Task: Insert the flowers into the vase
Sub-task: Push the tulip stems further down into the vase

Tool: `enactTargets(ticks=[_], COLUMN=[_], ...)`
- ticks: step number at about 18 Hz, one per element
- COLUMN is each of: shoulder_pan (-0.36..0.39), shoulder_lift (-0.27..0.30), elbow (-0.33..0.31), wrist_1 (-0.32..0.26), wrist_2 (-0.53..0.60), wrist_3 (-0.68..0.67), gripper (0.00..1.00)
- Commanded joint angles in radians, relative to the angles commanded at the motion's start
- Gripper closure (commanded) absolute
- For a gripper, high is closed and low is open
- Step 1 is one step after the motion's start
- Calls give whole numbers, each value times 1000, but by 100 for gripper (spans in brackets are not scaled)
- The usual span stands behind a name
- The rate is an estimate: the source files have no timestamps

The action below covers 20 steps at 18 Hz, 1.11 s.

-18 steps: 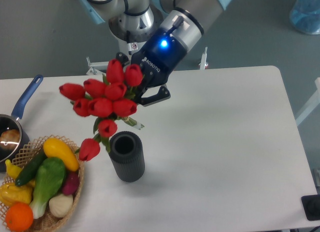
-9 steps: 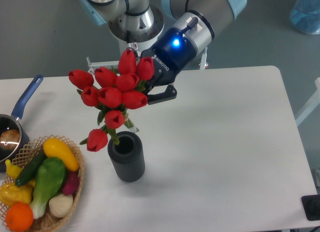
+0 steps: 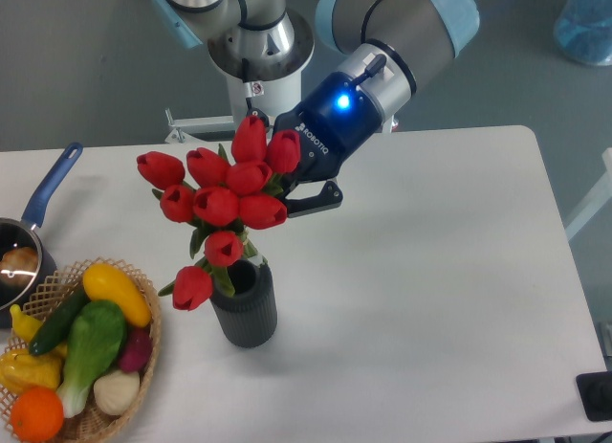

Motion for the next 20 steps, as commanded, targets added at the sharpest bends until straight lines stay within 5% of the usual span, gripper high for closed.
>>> enactTargets(ticks=[15, 20], shoulder_pan=[-8, -8], shoulder_lift=[-37, -35], elbow=[-3, -49], wrist_1=[6, 6], wrist_2=[-61, -64], wrist_3=[29, 67], gripper=[100, 100])
